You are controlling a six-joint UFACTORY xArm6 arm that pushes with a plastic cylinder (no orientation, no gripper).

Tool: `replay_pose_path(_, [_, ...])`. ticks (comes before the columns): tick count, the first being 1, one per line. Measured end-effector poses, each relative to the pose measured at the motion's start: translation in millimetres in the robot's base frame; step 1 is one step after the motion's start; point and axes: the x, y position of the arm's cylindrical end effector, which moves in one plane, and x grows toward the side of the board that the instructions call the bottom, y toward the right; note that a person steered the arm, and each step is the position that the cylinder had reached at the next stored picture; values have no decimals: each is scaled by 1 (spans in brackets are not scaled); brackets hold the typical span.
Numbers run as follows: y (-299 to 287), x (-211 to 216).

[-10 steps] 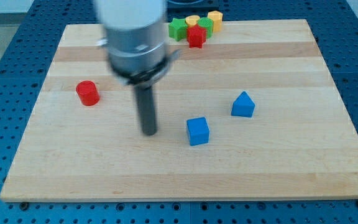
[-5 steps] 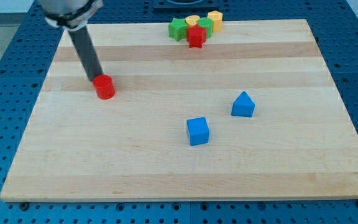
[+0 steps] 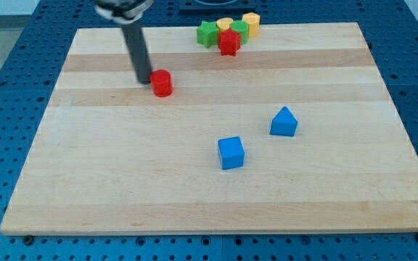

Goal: Move the red circle into group of blocks

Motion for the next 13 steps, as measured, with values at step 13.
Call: replay_pose_path(13, [-2, 95])
